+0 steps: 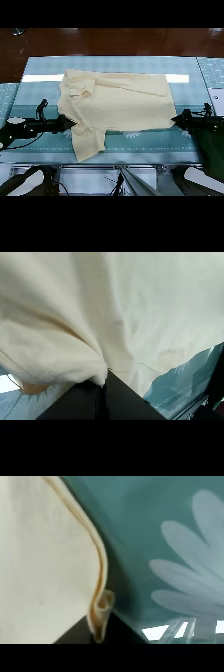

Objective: Fold the shirts.

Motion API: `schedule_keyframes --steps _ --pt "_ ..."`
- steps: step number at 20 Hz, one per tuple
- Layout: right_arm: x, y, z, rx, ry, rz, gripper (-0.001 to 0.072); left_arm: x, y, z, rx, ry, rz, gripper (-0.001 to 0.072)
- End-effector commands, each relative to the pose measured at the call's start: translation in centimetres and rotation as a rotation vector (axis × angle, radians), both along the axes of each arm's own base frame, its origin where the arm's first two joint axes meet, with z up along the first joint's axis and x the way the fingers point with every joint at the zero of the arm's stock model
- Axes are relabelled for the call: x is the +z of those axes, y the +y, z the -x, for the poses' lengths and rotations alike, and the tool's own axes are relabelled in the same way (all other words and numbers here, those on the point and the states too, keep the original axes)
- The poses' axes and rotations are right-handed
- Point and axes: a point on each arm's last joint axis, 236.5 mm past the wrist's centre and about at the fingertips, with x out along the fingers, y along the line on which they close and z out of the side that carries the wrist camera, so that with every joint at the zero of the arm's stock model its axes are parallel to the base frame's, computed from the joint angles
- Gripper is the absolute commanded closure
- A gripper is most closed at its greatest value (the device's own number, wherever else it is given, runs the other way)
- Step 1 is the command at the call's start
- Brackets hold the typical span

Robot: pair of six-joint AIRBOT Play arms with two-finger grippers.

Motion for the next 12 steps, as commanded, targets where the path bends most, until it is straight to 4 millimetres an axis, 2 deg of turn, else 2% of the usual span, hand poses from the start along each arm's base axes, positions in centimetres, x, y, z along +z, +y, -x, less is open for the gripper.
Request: schedule_keyframes --steps 1,2,3,4,5,6,7,8,9,10,12 --pt "2.6 2.4 -2.3 0.123 -0.075 -0.02 0.0689 1.9 -0.1 -1.1 -0.036 -0.052 0.025 0.0674" --pt "4.8 2.9 -3.5 0.18 -0.119 -0.026 0.0689 4.2 0.2 -2.7 -0.049 -0.108 0.041 0.0674" --pt "7.9 3.2 -5.2 0.226 -0.182 -0.011 0.069 7.5 0.7 -5.1 -0.044 -0.186 0.055 0.0675" --pt "11.5 3.1 -7.4 0.239 -0.257 0.029 0.069 12.0 1.4 -8.1 -0.018 -0.289 0.071 0.0675" --pt "16.6 2.9 -10.0 0.238 -0.371 0.094 0.069 17.1 1.9 -10.9 0.005 -0.413 0.077 0.0675" --pt "22.0 2.8 -12.0 0.236 -0.494 0.164 0.069 23.4 2.1 -13.2 0.013 -0.57 0.085 0.0675" --pt "27.9 2.6 -13.4 0.229 -0.61 0.245 0.069 29.4 2.2 -14.4 0.01 -0.712 0.087 0.0675" --pt "33.5 1.9 -13.8 0.21 -0.705 0.342 0.069 35.3 2.2 -14.8 -0.007 -0.855 0.067 0.0675" --pt "38.1 1.1 -13.3 0.195 -0.772 0.439 0.069 40.6 2.1 -14.4 -0.03 -0.987 0.023 0.0675" --pt "42.5 0.7 -11.8 0.199 -0.84 0.542 0.069 44.7 2.0 -13.3 -0.046 -1.08 -0.024 0.0676" --pt "48.9 0.6 -7.3 0.203 -0.94 0.72 0.069 50.7 1.8 -9.8 -0.08 -1.195 -0.198 0.0676"
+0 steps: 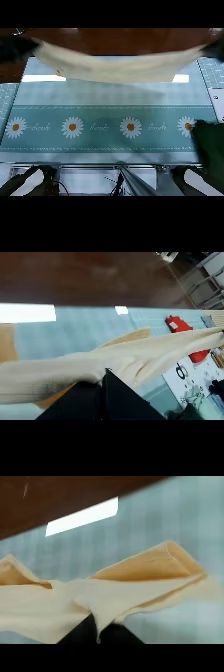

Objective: Fold the shirts.

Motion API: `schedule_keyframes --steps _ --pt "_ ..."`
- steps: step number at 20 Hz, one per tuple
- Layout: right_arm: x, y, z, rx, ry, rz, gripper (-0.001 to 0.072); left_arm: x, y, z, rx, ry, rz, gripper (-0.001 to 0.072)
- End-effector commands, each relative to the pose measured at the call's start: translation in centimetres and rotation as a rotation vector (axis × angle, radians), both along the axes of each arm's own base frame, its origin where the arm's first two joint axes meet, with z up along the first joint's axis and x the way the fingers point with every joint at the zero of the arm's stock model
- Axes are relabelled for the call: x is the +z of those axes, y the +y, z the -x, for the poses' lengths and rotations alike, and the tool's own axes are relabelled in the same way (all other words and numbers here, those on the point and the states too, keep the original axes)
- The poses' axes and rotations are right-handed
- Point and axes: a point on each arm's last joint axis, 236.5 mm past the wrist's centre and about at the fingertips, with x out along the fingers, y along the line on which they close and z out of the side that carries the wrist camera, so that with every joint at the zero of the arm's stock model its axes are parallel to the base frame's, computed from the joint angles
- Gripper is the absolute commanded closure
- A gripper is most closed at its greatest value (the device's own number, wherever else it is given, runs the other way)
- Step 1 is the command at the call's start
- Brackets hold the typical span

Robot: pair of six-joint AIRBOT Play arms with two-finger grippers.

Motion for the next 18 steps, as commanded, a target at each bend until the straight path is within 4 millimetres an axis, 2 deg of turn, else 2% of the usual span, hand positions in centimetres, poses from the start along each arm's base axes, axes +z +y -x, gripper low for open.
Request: schedule_keyframes --steps 1,3,5,8,11,12,14,16,18 --pt "12.8 0.1 7.7 -0.087 -0.249 0.245 0.0689 12.4 -0.3 6.0 0.079 -0.305 -0.248 0.0676" --pt "15.8 1.1 13.2 -0.123 -0.341 0.321 0.0689 16.2 1.8 10.2 0.263 -0.407 -0.419 0.0676" --pt "17.9 2.0 18.2 -0.167 -0.42 0.373 0.0689 18.2 4.2 14.7 0.448 -0.465 -0.539 0.0676" --pt "19.2 2.4 24.0 -0.247 -0.488 0.419 0.0689 19.2 5.8 20.9 0.606 -0.513 -0.641 0.0676" --pt "18.2 2.7 26.9 -0.264 -0.466 0.45 0.0689 18.5 5.1 24.8 0.593 -0.541 -0.656 0.0676" --pt "17.7 2.8 27.3 -0.26 -0.447 0.455 0.0689 17.7 4.9 25.2 0.564 -0.536 -0.655 0.0676" --pt "16.8 2.8 27.4 -0.249 -0.412 0.456 0.0689 15.1 5.9 24.5 0.558 -0.455 -0.653 0.0676" --pt "15.1 2.5 26.5 -0.236 -0.351 0.446 0.0689 11.8 7.8 21.9 0.583 -0.342 -0.694 0.0675" --pt "12.1 2.1 24.5 -0.211 -0.256 0.415 0.0689 8.0 8.2 18.4 0.547 -0.231 -0.715 0.0676"
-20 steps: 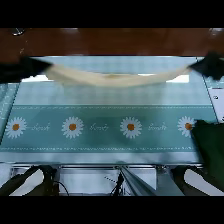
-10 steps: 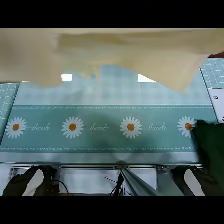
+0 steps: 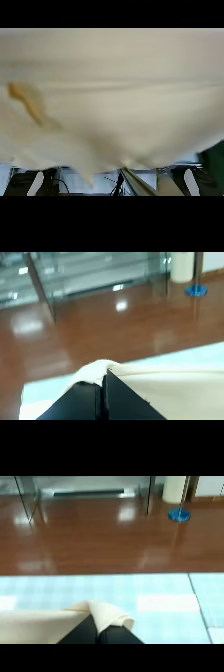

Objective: Fold the shirts.

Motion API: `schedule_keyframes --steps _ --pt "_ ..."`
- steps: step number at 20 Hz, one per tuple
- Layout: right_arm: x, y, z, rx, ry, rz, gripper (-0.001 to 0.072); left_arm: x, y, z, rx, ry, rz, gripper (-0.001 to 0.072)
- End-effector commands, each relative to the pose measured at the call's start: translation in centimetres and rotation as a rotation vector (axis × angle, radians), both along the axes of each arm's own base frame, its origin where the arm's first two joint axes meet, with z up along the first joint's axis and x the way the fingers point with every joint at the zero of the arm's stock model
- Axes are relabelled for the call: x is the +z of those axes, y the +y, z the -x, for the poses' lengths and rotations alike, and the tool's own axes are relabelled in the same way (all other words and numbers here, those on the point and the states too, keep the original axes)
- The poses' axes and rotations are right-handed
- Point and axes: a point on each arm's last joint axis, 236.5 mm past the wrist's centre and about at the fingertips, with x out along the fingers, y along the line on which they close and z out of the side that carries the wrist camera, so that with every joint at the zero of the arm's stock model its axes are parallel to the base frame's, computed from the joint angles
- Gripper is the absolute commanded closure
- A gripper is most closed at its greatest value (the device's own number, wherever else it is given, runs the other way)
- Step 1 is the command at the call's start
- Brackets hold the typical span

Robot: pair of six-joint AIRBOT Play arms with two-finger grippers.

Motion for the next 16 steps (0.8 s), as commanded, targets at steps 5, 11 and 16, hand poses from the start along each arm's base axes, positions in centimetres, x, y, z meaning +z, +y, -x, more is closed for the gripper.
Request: schedule_keyframes --steps 5,11,16 --pt "-13.9 -2.8 -10.0 0.022 0.302 -0.155 0.0689 -14.9 1.8 -13.2 0.035 0.346 0.066 0.0675" --pt "-28.6 -4.4 -23.1 0.089 0.523 -0.282 0.069 -26.9 -0.2 -26.8 0.002 0.488 0.271 0.0675" --pt "-38.8 -3.4 -34.6 0.092 0.64 -0.373 0.0689 -35.9 -1.5 -33.9 0.049 0.552 0.475 0.0676"
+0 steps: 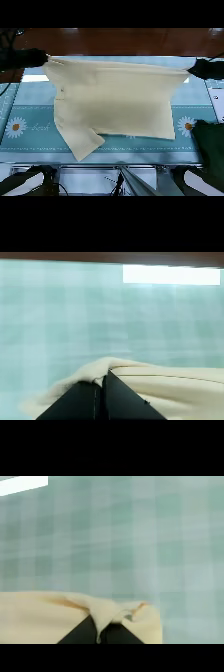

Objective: Fold the shirts.

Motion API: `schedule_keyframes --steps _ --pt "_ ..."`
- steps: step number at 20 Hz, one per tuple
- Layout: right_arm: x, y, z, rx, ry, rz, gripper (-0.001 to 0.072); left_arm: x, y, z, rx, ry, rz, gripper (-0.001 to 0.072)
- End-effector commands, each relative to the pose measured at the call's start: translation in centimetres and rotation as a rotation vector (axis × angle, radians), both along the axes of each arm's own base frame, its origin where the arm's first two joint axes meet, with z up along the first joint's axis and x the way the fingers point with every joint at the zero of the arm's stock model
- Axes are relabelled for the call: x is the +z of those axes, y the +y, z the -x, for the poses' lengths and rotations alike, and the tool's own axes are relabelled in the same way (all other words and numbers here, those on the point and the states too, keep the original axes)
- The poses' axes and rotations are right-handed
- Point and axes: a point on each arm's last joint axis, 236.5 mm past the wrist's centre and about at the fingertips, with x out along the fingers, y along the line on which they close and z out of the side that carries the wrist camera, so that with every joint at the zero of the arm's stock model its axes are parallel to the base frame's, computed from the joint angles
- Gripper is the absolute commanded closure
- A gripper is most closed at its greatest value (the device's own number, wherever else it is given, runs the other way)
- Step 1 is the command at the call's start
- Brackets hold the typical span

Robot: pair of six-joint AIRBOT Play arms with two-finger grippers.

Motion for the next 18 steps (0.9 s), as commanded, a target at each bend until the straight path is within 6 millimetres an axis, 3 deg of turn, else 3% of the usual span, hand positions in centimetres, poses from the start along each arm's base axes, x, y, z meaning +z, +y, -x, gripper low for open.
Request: schedule_keyframes --steps 1,3,5,8,10,12,16,18 --pt "-6.9 0.5 -7.8 -0.032 0.062 -0.077 0.069 -5.7 -0.2 -4.8 0.106 0.031 0.142 0.0675" --pt "-8.9 0.6 -10.0 -0.044 0.123 -0.123 0.0689 -8.0 -0.1 -5.8 0.124 0.08 0.162 0.0675" --pt "-9.8 0.7 -11.1 -0.034 0.155 -0.144 0.0689 -9.6 -0.5 -5.8 0.105 0.133 0.164 0.0675" --pt "-8.4 0.9 -11.3 -0.005 0.152 -0.141 0.0689 -9.2 -1.0 -5.2 0.078 0.173 0.187 0.0675" --pt "-7.7 0.8 -9.9 0.055 0.183 -0.12 0.0689 -8.6 -1.1 -4.1 0.027 0.203 0.173 0.0675" --pt "-8.2 0.5 -7.7 0.099 0.263 -0.125 0.0689 -9.9 -1.4 -1.9 -0.046 0.296 0.154 0.0674" --pt "-12.4 -0.3 -3.5 0.135 0.439 -0.075 0.0689 -15.6 -2.7 3.1 -0.128 0.527 0.172 0.0674" --pt "-15.1 0.2 -2.9 0.12 0.46 -0.087 0.0689 -18.5 -3.2 4.7 -0.132 0.604 0.183 0.0674"
